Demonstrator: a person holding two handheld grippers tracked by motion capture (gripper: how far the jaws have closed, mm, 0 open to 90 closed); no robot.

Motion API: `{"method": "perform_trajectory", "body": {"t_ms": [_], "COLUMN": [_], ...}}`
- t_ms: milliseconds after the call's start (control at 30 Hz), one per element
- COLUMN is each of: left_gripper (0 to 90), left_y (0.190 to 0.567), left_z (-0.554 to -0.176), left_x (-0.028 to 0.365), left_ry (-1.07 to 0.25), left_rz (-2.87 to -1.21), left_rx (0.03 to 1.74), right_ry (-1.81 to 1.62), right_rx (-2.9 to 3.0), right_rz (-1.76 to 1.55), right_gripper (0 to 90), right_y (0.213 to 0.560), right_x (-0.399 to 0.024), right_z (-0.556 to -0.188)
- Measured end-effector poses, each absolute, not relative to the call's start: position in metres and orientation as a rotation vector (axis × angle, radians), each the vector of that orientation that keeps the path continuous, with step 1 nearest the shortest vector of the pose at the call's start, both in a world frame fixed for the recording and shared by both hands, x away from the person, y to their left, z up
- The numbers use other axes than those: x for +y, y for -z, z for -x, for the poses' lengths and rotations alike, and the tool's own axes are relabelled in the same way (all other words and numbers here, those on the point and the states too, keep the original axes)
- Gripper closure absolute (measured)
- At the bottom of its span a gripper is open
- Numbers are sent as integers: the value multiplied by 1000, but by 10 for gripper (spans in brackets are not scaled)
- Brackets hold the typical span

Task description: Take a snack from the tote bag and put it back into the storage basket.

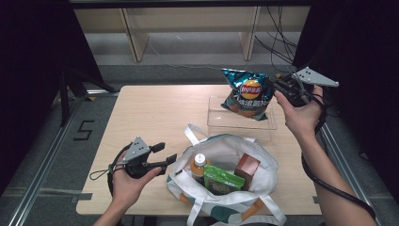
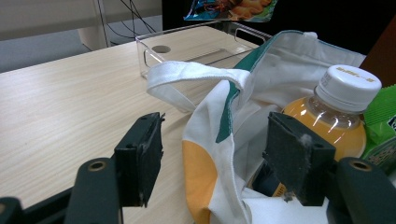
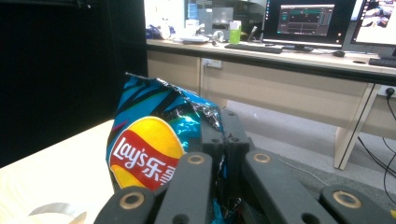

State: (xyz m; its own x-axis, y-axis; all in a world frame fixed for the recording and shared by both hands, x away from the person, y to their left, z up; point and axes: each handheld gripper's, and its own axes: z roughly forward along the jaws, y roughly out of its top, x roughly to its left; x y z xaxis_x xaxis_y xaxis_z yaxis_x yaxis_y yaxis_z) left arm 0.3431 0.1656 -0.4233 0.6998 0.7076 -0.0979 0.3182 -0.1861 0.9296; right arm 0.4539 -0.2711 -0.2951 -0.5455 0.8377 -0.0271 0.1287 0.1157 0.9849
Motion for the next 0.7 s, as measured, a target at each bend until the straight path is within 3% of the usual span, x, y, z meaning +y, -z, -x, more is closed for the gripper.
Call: {"method": "perform_trajectory", "body": {"t_ms": [700], "left_gripper": [361], "left_y": [423], "left_z": [-343], "left_x": [166], "left_ry": [-429], "left_rz": [-1776], "left_rx": [813], "right_ry": [-1466], "right_rx": [1785], "right_rz": [-974], "right_gripper": [900], "right_y": [301], "right_x": [-269], "right_z": [-464]}}
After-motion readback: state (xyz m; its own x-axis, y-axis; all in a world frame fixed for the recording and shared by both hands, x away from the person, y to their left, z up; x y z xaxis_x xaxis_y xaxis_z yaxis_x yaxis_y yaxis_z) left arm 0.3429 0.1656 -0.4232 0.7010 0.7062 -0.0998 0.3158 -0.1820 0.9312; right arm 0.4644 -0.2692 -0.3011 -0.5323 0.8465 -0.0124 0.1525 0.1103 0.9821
